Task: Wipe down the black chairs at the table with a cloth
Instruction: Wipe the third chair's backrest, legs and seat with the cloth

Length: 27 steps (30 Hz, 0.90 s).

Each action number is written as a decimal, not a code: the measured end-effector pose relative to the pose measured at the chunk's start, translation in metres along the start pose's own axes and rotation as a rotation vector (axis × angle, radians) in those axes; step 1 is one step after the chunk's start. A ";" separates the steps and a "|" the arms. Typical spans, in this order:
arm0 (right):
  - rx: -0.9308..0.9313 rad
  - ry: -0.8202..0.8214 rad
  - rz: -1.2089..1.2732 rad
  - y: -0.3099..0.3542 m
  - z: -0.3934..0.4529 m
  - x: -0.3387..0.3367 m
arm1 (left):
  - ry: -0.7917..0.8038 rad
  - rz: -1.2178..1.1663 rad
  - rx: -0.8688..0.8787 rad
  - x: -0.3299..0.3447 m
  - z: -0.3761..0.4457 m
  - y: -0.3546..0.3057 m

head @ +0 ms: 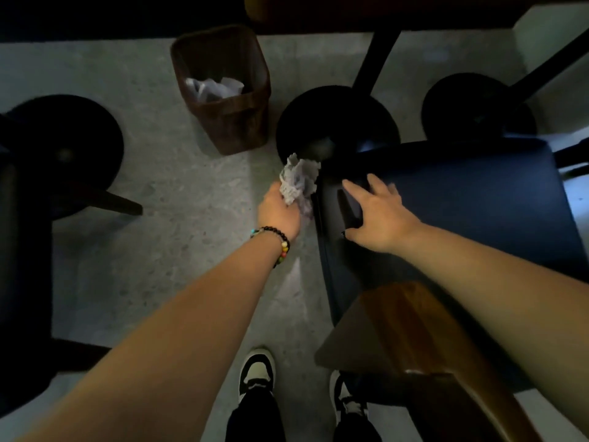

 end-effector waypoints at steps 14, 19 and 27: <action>0.044 0.066 -0.083 -0.006 0.027 0.027 | 0.289 0.052 -0.059 0.048 -0.036 0.034; 0.061 0.057 -0.091 -0.006 0.029 0.028 | 0.289 -0.088 -0.114 0.070 -0.103 0.059; 0.007 0.072 -0.101 -0.007 0.024 0.021 | 0.248 -0.013 -0.138 0.048 -0.094 0.049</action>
Point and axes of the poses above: each hand's wrist, its own z-axis towards the middle knuckle, its own x-axis out of the palm, y = z × x, the point moved 2 cm from there along z, towards the middle knuckle, and after that the axes turned 9 degrees about y, right-handed, at the moved point
